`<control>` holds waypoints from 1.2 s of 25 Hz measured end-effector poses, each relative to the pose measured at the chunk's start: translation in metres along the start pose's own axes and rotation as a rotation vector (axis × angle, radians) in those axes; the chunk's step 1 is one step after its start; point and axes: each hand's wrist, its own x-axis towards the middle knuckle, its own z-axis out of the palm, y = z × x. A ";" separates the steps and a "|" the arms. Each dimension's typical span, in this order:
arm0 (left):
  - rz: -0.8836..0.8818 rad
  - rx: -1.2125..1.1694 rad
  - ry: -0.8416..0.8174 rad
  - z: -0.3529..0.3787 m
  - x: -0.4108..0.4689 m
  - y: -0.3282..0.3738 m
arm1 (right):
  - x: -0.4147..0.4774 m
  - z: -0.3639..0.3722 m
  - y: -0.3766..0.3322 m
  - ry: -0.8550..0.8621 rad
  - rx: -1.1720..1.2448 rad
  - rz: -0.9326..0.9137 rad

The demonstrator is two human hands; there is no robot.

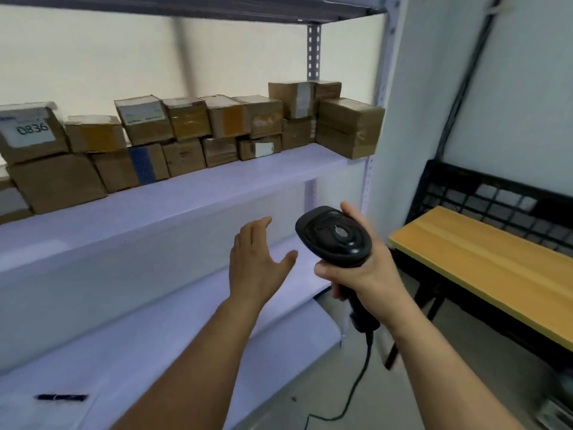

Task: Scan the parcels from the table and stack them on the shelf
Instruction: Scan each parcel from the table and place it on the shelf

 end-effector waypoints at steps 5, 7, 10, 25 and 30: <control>0.095 -0.063 -0.095 0.075 -0.016 0.075 | -0.040 -0.093 0.005 0.126 -0.033 0.005; 0.145 -0.095 -0.144 0.107 -0.027 0.109 | -0.059 -0.133 0.007 0.205 -0.050 0.009; 0.199 -0.136 -0.229 0.146 -0.042 0.156 | -0.089 -0.184 0.009 0.334 -0.128 -0.006; 0.531 -0.380 -0.618 0.330 -0.108 0.366 | -0.217 -0.384 0.000 0.888 -0.341 0.165; 0.547 -0.414 -0.760 0.397 -0.120 0.425 | -0.239 -0.463 0.012 1.040 -0.352 0.284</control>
